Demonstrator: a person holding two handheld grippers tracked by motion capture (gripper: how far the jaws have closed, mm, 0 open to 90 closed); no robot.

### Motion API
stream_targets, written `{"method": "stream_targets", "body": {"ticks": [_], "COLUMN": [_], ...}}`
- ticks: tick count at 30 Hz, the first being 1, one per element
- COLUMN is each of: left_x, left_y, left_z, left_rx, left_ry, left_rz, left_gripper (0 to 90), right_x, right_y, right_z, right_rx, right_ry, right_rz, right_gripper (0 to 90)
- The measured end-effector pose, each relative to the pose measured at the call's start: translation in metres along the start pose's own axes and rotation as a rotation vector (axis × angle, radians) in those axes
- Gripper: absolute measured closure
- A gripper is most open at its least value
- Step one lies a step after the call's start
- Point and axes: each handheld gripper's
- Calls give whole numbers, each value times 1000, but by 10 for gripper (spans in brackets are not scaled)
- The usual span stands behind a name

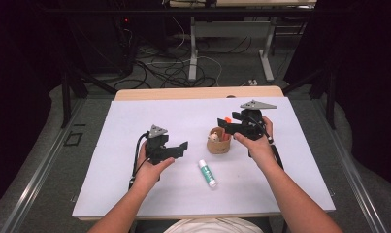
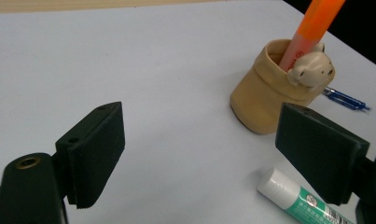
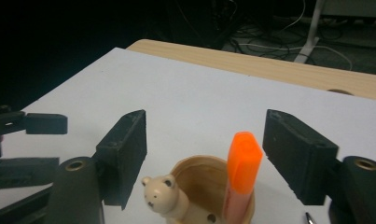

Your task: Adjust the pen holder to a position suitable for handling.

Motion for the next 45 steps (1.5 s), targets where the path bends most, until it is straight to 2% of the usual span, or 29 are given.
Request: {"method": "stream_targets", "body": {"ticks": [1,7,10,11,15,18,19,21,22,24,27,30,33,34,36,39,42,45], "left_x": [2,11,13,15,18,19,19,20,20,21,22,25,26,26,27,30,33,35], "left_y": [0,-3,-3,-3,-2,-2,-2,-2,-2,-3,-2,-1,-1,-1,-2,-3,-4,-4], "left_z": [0,4,5,6,7,5,5,4,5,6,8,9,9,9,11,13,15,16], "left_rx": [0,-11,-12,-8,3,8,8,8,4,1,-4,-6,3,-5,-9,-16,-17,-26], "left_ry": [-3,-5,-5,-7,-10,-6,-6,-3,-3,-2,-2,6,16,16,12,1,-13,-17], "left_rz": [2,25,28,26,23,31,31,30,32,33,25,37,19,14,13,30,37,48], "left_gripper": [159,159,159,159,158,155,150,127,123,110,80,65,50,44,38,37,37,37], "right_x": [1,5,6,7,12,17,17,22,23,26,29,34,39,41,45,52,58,61], "right_y": [0,-6,-7,-9,-10,-9,-9,-7,-7,-6,-6,-3,3,5,8,13,19,26], "right_z": [0,4,6,7,8,8,8,9,9,10,12,13,12,12,11,9,6,3], "right_rx": [0,52,49,69,138,175,175,199,205,216,222,244,273,288,301,341,383,425], "right_ry": [-7,-5,-9,-20,-13,-36,-36,-71,-80,-73,-45,-38,-34,-32,-44,-78,-101,-94], "right_rz": [-13,-18,-26,-32,-51,-58,-58,-77,-70,-64,-59,-60,-42,-39,-18,-1,-1,-24], "right_gripper": [285,167,155,147,145,143,143,82,78,78,103,109,124,154,170,265,321,373]}}
Point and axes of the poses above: each handheld gripper's, and its own axes: z roughly backward along the jaws, y roughly out of its underside, x roughly to its left, and after that the axes turned 2 degrees about -z, right-handed
